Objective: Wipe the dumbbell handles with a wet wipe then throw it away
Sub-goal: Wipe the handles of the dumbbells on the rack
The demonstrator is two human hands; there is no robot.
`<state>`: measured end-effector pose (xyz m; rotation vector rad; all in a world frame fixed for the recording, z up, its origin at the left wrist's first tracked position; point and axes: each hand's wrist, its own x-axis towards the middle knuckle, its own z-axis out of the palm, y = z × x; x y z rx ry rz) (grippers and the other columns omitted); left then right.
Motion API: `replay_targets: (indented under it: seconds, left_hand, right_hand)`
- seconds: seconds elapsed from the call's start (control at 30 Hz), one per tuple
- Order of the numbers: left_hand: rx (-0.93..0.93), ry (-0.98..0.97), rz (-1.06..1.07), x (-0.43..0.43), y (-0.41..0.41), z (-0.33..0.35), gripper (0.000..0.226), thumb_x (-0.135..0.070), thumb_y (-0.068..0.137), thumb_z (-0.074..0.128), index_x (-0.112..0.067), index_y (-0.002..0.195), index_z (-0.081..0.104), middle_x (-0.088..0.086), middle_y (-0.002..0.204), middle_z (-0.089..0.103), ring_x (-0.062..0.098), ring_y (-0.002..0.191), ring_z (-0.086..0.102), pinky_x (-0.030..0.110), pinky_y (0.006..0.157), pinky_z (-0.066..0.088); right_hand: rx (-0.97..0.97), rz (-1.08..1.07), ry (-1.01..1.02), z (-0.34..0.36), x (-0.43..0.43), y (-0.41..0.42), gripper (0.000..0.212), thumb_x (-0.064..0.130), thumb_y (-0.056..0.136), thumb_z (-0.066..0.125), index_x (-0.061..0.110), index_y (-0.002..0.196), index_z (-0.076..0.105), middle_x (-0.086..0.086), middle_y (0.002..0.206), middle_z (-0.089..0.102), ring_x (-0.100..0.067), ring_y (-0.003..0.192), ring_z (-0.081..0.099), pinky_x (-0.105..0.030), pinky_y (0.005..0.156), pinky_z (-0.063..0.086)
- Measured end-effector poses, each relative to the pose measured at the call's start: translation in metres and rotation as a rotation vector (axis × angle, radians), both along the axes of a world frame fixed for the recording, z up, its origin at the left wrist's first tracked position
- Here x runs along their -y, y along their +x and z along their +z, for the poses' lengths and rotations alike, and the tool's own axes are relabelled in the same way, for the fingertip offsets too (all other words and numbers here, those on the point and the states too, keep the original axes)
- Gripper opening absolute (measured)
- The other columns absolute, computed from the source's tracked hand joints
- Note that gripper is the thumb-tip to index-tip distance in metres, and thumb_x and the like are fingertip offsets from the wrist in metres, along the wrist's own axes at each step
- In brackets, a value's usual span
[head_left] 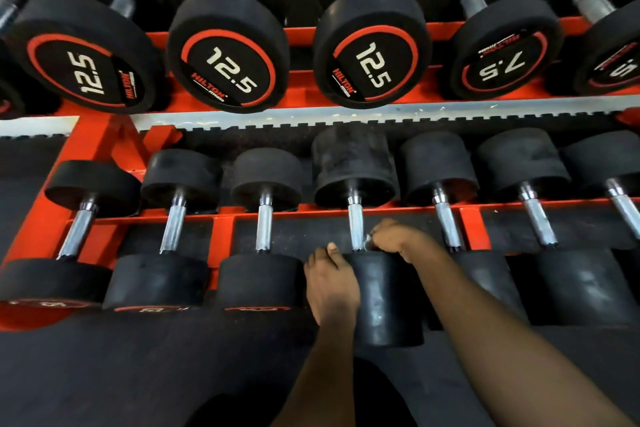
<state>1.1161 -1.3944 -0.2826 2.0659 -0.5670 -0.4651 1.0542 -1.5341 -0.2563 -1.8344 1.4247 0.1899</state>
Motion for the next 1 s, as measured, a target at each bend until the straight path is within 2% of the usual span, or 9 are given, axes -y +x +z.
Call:
replay_targets:
  seconds: [0.1, 0.23, 0.33, 0.43, 0.53, 0.63, 0.8, 0.9, 1.0]
  left_hand:
    - [-0.011, -0.001, 0.03, 0.0, -0.003, 0.001, 0.044, -0.037, 0.108, 0.03, -0.01, 0.12, 0.063, 0.009, 0.124, 0.063, 0.027, 0.119, 0.053, 0.039, 0.099, 0.042]
    - [-0.009, 0.004, 0.033, 0.001, -0.002, 0.0, 0.045, -0.04, 0.108, 0.029, -0.013, 0.123, 0.062, 0.005, 0.125, 0.062, 0.024, 0.119, 0.055, 0.039, 0.101, 0.044]
    - [-0.012, 0.014, 0.038, 0.001, -0.003, 0.001, 0.046, -0.04, 0.107, 0.028, -0.014, 0.12, 0.063, 0.004, 0.123, 0.063, 0.023, 0.116, 0.056, 0.04, 0.1, 0.045]
    - [-0.022, 0.013, 0.039, 0.0, -0.003, -0.001, 0.046, -0.043, 0.106, 0.027, -0.017, 0.117, 0.063, 0.002, 0.119, 0.062, 0.022, 0.113, 0.057, 0.043, 0.099, 0.047]
    - [-0.032, 0.019, 0.04, 0.0, -0.003, 0.0, 0.046, -0.043, 0.106, 0.027, -0.017, 0.118, 0.062, 0.002, 0.119, 0.061, 0.021, 0.111, 0.057, 0.041, 0.099, 0.046]
    - [-0.055, 0.019, 0.057, 0.003, -0.001, 0.0, 0.044, -0.041, 0.107, 0.029, -0.015, 0.121, 0.062, 0.005, 0.122, 0.06, 0.024, 0.112, 0.057, 0.041, 0.1, 0.046]
    - [-0.065, 0.003, 0.057, 0.003, 0.0, -0.002, 0.043, -0.04, 0.108, 0.03, -0.015, 0.12, 0.062, 0.004, 0.122, 0.06, 0.021, 0.108, 0.056, 0.038, 0.097, 0.046]
    - [-0.071, -0.003, 0.05, 0.004, -0.003, 0.001, 0.04, -0.038, 0.108, 0.031, -0.014, 0.118, 0.062, 0.005, 0.123, 0.06, 0.022, 0.11, 0.056, 0.037, 0.097, 0.044]
    - [-0.07, 0.0, 0.06, 0.002, -0.003, 0.003, 0.036, -0.034, 0.108, 0.033, -0.014, 0.113, 0.063, 0.005, 0.12, 0.061, 0.023, 0.11, 0.055, 0.033, 0.091, 0.039]
  right_hand:
    - [-0.067, 0.087, 0.016, 0.002, 0.008, 0.002, 0.004, 0.011, 0.082, 0.063, 0.008, 0.08, 0.065, -0.013, 0.09, 0.067, -0.022, 0.074, 0.058, -0.029, 0.061, 0.043]
    - [-0.147, 0.197, -0.055, 0.012, 0.007, 0.003, 0.011, 0.02, 0.087, 0.06, 0.01, 0.088, 0.061, -0.013, 0.113, 0.067, -0.026, 0.085, 0.059, -0.03, 0.07, 0.045]
    - [-0.181, 0.171, -0.11, 0.005, 0.008, 0.011, 0.011, 0.015, 0.085, 0.062, 0.005, 0.085, 0.066, -0.017, 0.106, 0.07, -0.026, 0.086, 0.063, -0.027, 0.067, 0.044]
    - [-0.205, 0.217, -0.091, -0.008, 0.011, 0.015, 0.031, 0.023, 0.091, 0.056, 0.003, 0.112, 0.067, -0.016, 0.124, 0.065, -0.029, 0.107, 0.063, -0.026, 0.076, 0.043]
    - [-0.206, 0.225, -0.12, -0.006, 0.009, 0.009, 0.028, 0.024, 0.088, 0.062, 0.007, 0.109, 0.068, -0.012, 0.113, 0.067, -0.025, 0.09, 0.061, -0.023, 0.071, 0.041]
    - [-0.153, 0.173, -0.174, -0.004, 0.012, -0.002, 0.019, 0.024, 0.081, 0.071, 0.007, 0.09, 0.069, -0.01, 0.097, 0.069, -0.022, 0.081, 0.061, -0.021, 0.066, 0.041]
    - [0.177, 0.214, -0.392, 0.018, 0.019, 0.005, 0.023, 0.006, 0.079, 0.064, 0.017, 0.094, 0.078, -0.004, 0.094, 0.075, -0.019, 0.091, 0.068, -0.027, 0.075, 0.053]
    - [0.315, 0.572, -0.633, 0.019, 0.03, 0.014, 0.037, 0.003, 0.076, 0.065, 0.03, 0.097, 0.078, 0.008, 0.097, 0.076, -0.012, 0.088, 0.064, -0.027, 0.08, 0.051]
    - [0.168, 1.128, -0.485, 0.012, 0.031, 0.012, 0.03, 0.002, 0.074, 0.064, 0.025, 0.088, 0.078, 0.012, 0.092, 0.075, 0.003, 0.075, 0.047, -0.023, 0.077, 0.043]
